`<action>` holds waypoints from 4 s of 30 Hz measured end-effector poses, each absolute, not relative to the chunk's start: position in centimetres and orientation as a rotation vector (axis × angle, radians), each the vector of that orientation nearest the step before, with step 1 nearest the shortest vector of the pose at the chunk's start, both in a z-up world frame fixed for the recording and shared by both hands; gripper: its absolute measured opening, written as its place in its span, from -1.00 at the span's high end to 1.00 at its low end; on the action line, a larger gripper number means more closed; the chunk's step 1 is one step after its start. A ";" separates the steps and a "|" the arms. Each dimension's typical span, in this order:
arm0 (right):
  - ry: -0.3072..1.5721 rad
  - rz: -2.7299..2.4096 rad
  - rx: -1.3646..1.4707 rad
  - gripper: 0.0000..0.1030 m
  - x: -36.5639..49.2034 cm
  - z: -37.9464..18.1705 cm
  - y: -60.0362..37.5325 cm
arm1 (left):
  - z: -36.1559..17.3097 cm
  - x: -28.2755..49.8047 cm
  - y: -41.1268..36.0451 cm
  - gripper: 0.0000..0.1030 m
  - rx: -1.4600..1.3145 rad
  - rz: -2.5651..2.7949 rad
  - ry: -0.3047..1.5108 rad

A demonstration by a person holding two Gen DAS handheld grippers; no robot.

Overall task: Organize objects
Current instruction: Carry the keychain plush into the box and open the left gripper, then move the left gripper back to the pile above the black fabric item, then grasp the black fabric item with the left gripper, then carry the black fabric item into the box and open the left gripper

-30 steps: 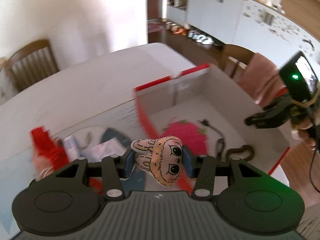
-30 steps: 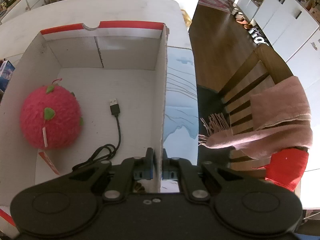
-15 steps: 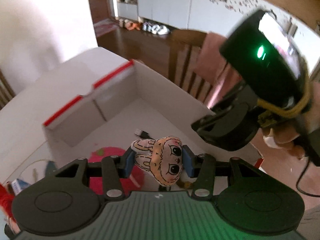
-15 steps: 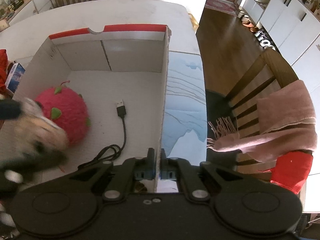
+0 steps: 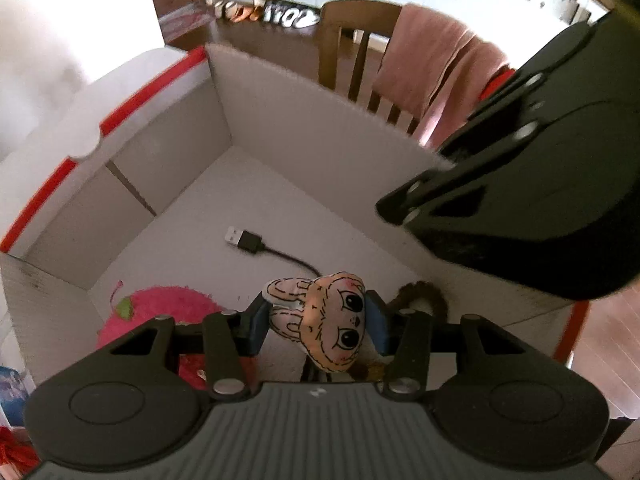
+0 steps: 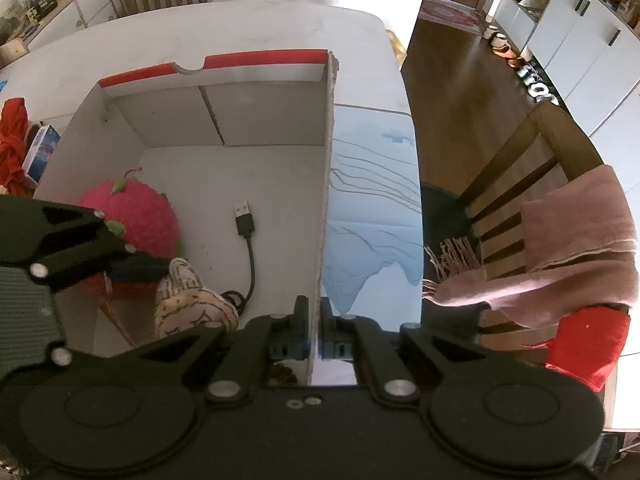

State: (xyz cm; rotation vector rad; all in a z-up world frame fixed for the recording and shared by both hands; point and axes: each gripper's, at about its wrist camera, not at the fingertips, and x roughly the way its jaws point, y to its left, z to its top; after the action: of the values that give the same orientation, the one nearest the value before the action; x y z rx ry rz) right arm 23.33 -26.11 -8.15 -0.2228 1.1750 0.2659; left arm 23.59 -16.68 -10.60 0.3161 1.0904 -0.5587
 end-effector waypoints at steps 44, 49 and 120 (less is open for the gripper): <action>1.203 0.260 -0.186 0.98 24.2 -8.9 -27.6 | -5.0 15.6 7.1 -0.44 -0.009 -0.090 0.917; 1.204 0.266 -0.187 0.98 24.3 -9.0 -27.8 | -5.6 14.6 12.5 -0.63 -0.049 0.051 0.928; 1.201 0.250 -0.217 0.96 24.2 -9.1 -27.2 | 0.6 12.0 16.4 0.91 -0.204 -0.020 0.774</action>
State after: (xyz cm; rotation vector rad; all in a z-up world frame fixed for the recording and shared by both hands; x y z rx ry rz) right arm 24.16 -27.23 -9.12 -0.2166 1.2014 0.2498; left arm 12.01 16.44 0.57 -0.2036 0.7744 -0.0204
